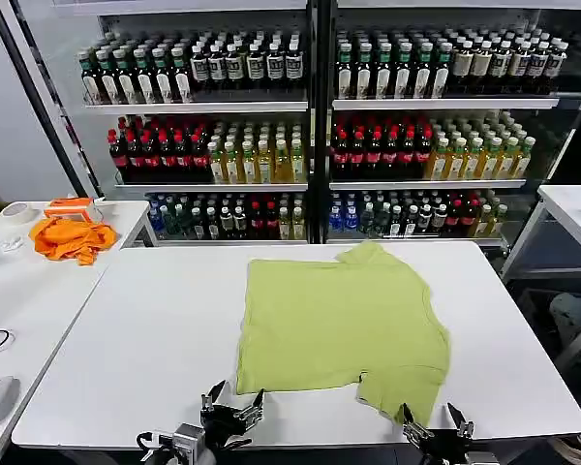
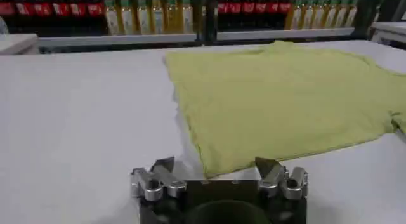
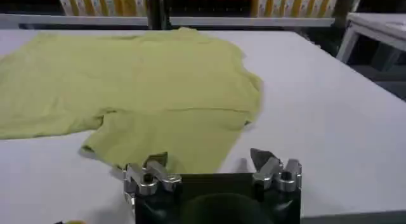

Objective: Fold and organize the clothes.

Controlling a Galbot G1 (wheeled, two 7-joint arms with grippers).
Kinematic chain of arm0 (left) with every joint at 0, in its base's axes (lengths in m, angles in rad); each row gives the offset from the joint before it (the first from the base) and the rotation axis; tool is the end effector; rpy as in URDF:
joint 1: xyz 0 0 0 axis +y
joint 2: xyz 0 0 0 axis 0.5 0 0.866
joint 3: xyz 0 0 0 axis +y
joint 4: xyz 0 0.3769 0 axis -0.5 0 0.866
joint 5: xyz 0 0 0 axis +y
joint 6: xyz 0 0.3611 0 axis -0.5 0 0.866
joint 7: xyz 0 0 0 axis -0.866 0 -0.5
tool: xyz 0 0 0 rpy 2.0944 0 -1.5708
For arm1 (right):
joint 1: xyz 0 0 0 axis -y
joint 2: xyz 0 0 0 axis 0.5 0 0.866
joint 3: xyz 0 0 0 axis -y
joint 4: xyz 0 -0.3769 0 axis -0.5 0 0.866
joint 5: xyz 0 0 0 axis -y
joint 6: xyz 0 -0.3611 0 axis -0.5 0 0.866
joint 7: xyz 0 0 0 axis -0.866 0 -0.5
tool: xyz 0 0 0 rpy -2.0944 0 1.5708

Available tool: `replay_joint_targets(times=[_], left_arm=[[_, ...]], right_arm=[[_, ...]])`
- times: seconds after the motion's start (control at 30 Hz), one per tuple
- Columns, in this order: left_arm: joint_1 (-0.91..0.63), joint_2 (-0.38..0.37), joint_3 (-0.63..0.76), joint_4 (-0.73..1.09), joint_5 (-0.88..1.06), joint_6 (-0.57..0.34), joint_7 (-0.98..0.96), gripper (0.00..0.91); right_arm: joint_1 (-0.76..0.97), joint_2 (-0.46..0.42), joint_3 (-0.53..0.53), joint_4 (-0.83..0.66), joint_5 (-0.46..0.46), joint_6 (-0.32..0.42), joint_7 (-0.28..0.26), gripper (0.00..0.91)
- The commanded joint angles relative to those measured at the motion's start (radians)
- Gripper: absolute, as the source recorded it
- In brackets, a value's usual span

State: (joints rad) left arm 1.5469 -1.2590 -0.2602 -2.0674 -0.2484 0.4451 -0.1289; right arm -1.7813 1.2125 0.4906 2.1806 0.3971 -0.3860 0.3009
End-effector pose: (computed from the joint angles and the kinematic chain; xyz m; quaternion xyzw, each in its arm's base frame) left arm 0.1635 -0.0158 -0.3403 -0.1282 -0.9569 -0.0098 0.2603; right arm 0.1106 -0.0505 -0.3190 -0.0248 -0.9601 -0.0031 0.2787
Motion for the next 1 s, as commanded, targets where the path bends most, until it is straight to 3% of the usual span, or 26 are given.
replay_joint_targets(times=[0.03, 0.53, 1.0], left_arm=[[-0.01, 0.003, 0.006, 0.018, -0.014, 0.001, 0.005, 0.03], [-0.007, 0.015, 0.003, 0.027, -0.006, -0.006, 0.025, 0.03], [0.052, 0.039, -0.056, -0.141, -0.041, -0.092, 0.081, 0.03]], right_arm=[[-0.001, 0.002, -0.005, -0.021, 0.023, -0.005, 0.004, 0.0], [0.001, 0.008, -0.01, -0.011, 0.086, 0.017, 0.001, 0.0], [-0.065, 0.009, 0.059, 0.162, 0.08, 0.04, -0.001, 0.0]])
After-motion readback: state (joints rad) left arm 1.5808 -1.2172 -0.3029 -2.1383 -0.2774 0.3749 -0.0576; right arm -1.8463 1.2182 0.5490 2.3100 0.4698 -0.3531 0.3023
